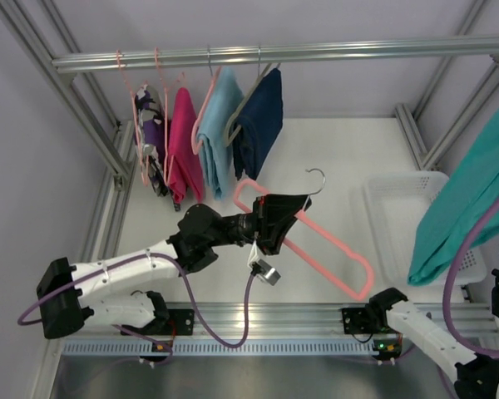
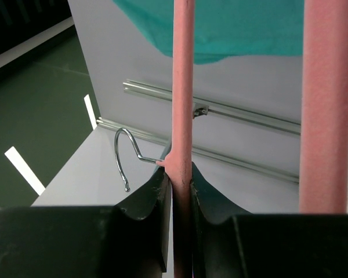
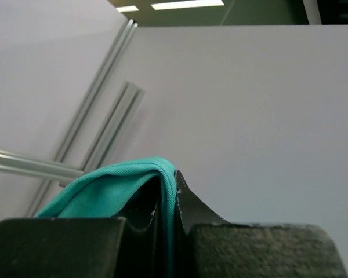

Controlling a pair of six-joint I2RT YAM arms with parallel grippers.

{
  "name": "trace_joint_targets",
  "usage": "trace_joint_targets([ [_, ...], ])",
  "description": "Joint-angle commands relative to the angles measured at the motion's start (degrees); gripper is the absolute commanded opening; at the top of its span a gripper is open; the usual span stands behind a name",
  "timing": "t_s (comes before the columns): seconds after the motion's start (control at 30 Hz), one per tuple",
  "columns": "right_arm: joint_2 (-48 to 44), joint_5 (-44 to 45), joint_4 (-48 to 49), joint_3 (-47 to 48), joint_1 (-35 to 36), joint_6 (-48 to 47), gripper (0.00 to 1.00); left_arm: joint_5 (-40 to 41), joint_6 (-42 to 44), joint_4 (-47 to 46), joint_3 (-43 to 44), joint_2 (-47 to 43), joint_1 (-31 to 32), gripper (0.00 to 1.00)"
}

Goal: Remove the trousers from the hanger

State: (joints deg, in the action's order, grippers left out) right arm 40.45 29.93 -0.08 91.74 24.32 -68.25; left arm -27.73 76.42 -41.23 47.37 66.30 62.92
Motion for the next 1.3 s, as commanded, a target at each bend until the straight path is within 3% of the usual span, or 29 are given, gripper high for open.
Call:
trace_joint_targets([
  [0.0,-3.52,5.31,0.26,-2.34,0.03,-6.45,0.00,-2.69,-0.83,-4.55,3.95,0.93,0.45,0.00],
  [0.2,-12.57,10.66,6.30,-22.89,0.03,-16.46,0.00,-1.81,-1.27,-7.02,6.23,3.30,0.89,0.00],
  [0.43,-13.11,18.49,3.42,-25.47,0.03,-16.92,0.00,0.30,-4.00,-7.71,9.49,5.68,0.98,0.00],
  [0.57,-13.11,22.88,2.98,-33.80,0.03,-18.50,0.00,1.36,-5.76,-8.95,10.02,6.56,0.98,0.00],
  [0.77,-13.55,24.73,2.54,-45.67,-0.50,-20.70,0.00,3.64,-8.30,-11.15,10.63,7.09,0.98,0.00],
  [0.97,-12.50,23.51,0.17,-49.38,-2.25,-18.86,0.00,6.01,-11.64,-10.89,13.09,7.52,0.98,0.00],
  [1.07,-9.26,19.74,-3.52,-47.90,-6.89,-16.49,0.00,6.37,-12.17,-11.59,13.18,7.79,0.98,0.00],
  [1.27,-2.57,2.00,-9.93,-40.44,-31.74,-6.13,0.00,9.17,-15.07,-11.86,15.46,7.88,0.98,0.00],
])
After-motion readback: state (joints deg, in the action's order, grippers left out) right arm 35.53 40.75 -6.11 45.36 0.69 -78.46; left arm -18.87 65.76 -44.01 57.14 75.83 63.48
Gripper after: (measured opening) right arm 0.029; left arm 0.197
